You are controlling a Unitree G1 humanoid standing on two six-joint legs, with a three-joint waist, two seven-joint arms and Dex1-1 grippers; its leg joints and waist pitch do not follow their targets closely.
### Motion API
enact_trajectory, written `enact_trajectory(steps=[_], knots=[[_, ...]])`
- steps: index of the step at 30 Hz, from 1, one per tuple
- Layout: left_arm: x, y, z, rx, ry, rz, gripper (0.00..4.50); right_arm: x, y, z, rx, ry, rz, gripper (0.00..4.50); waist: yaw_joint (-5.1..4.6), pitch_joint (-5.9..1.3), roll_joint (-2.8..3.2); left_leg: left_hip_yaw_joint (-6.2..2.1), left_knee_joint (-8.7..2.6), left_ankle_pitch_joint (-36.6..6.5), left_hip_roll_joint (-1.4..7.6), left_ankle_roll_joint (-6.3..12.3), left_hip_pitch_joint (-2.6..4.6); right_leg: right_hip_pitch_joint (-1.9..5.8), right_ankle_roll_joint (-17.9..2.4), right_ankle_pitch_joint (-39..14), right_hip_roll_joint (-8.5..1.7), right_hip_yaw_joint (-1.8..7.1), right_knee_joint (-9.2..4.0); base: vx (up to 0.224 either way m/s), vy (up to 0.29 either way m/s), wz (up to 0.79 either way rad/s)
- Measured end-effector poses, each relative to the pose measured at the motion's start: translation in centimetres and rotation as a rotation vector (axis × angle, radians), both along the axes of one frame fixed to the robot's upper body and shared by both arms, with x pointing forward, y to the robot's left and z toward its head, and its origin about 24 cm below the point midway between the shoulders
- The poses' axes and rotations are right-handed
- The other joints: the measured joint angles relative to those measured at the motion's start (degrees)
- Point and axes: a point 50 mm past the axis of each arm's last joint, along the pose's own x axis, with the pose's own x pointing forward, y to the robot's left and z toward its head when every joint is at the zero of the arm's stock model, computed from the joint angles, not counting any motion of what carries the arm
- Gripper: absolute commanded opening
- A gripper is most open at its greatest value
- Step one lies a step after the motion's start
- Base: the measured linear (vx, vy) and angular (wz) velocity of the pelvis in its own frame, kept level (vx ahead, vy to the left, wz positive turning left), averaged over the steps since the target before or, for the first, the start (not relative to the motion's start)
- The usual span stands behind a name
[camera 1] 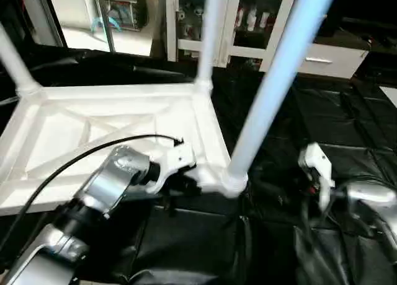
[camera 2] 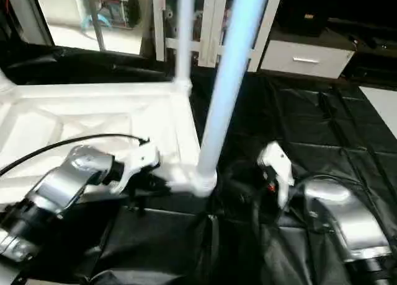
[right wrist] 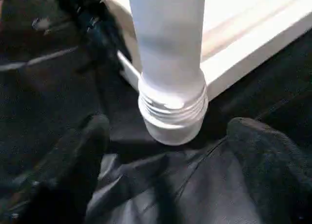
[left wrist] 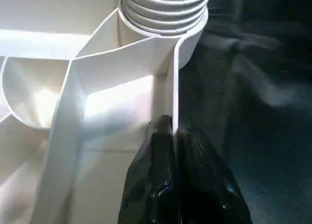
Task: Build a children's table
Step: Rotate leg to tighten
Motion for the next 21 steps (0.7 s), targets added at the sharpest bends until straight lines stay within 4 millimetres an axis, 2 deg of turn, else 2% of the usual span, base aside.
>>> enact_trajectory(steps=[5,14,19,21], knots=[[-0.1,0.0,0.1,0.005,-0.003,-0.008,0.0,0.4,2.2,-0.6,0.016,-0.004,0.089,4.28,0.01,0.0,-0.01,0.02,0.01,0.02,0.05,0.01,0.02,-0.03,0.0,0.0,0.0,-0.03,0.1,0.0,0.0,0.0],[-0.5,-0.3,0.1,0.01,0.011,-0.036,0.0,2.2,3.6,-0.9,-0.006,-0.08,0.112,4.28,0.34,0.0,-0.05,0.13,0.09,0.1,0.05,0.22,-0.03,-0.07,0.0,0.01,-0.02,0.0,0.13,0.0,0.0,0.0],[-0.7,-0.6,0.1,0.01,0.017,-0.055,0.0,2.8,3.6,-0.9,-0.019,-0.096,0.118,4.28,0.81,0.0,-0.06,0.15,0.18,0.1,0.05,0.24,-0.05,-0.06,0.0,0.01,-0.04,0.01,0.21,0.0,0.0,0.0],[-0.7,-0.6,0.1,0.01,0.018,-0.056,0.0,2.7,3.5,-1.0,-0.015,-0.083,0.14,4.01,0.89,0.0,-0.06,0.15,0.2,0.14,0.06,0.31,-0.05,-0.07,0.0,0.01,-0.04,0.01,0.24,0.0,0.0,0.0]])
